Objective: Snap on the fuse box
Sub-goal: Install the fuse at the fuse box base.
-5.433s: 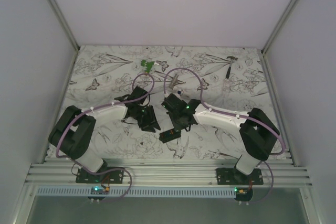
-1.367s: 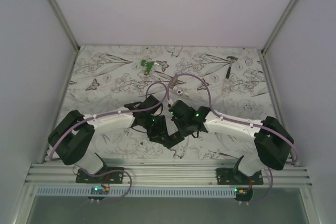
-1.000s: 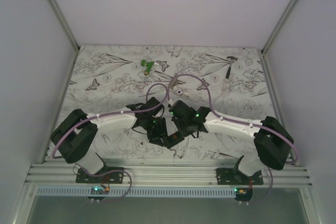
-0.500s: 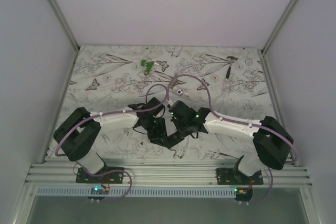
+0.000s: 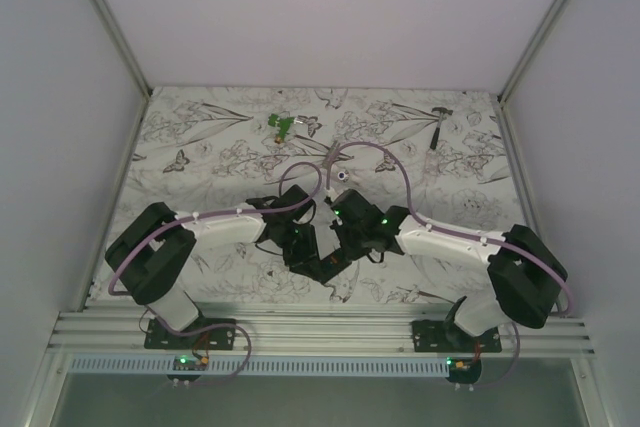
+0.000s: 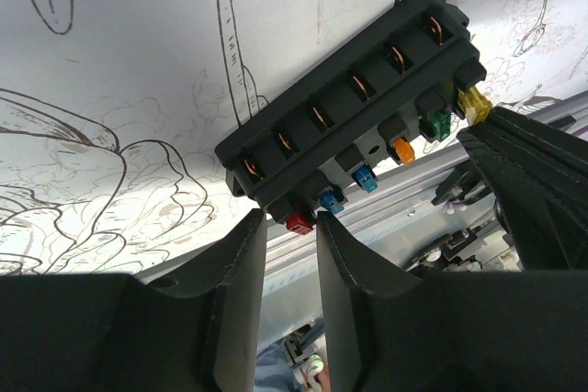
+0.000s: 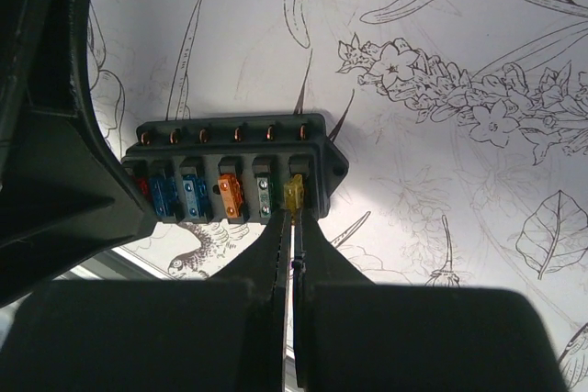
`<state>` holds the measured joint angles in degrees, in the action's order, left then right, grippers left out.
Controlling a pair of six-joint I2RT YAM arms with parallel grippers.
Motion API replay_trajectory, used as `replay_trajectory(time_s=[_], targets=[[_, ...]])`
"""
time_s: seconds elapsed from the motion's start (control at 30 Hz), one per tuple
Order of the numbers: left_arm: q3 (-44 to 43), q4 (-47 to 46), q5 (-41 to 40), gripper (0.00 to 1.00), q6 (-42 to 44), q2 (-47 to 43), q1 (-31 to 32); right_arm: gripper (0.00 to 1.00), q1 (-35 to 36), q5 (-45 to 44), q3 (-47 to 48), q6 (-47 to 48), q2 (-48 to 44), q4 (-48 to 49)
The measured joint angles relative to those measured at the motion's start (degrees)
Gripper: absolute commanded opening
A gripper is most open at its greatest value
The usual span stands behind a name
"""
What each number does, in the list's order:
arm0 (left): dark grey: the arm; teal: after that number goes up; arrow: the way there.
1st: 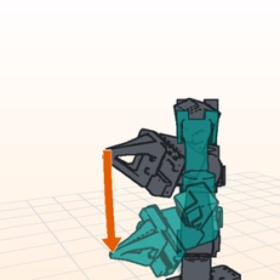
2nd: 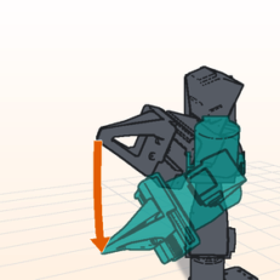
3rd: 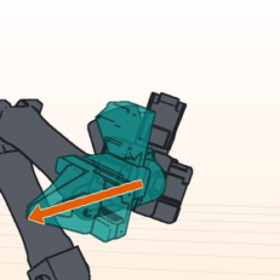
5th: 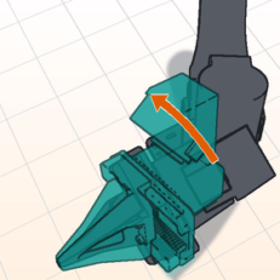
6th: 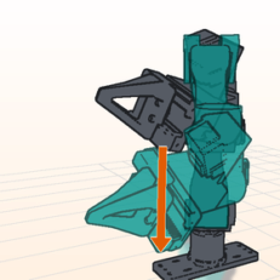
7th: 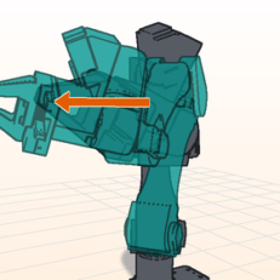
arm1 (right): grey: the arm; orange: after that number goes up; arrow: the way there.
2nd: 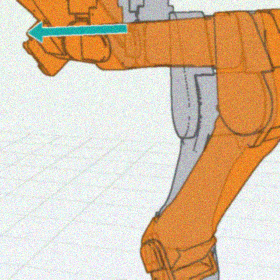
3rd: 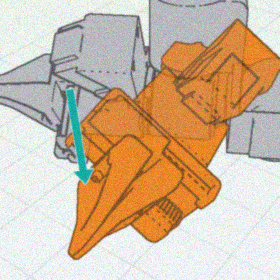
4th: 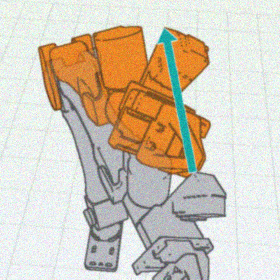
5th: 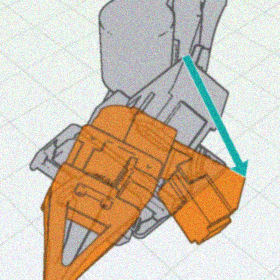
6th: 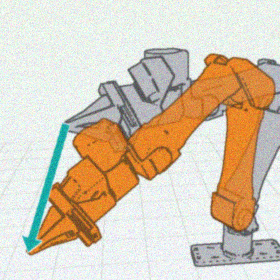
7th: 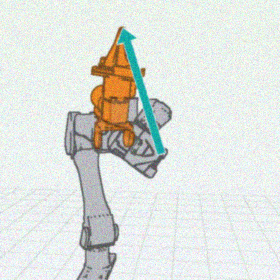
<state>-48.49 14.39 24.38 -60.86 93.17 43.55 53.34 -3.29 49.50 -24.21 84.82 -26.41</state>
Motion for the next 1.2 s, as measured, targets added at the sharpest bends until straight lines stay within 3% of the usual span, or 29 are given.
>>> replay_trajectory(time_s=[0.7,1.2], targets=[[0.0,-0.92,0.2,0.29,-0.7,0.33,-0.59,0.0,-2.49,2.23,0.96,1.07,1.16,-1.57],[0.0,-0.72,0.22,0.29,-0.55,0.44,-2.93,0.0,-2.14,1.2,7.5,1.33,8.0,-4.46]])
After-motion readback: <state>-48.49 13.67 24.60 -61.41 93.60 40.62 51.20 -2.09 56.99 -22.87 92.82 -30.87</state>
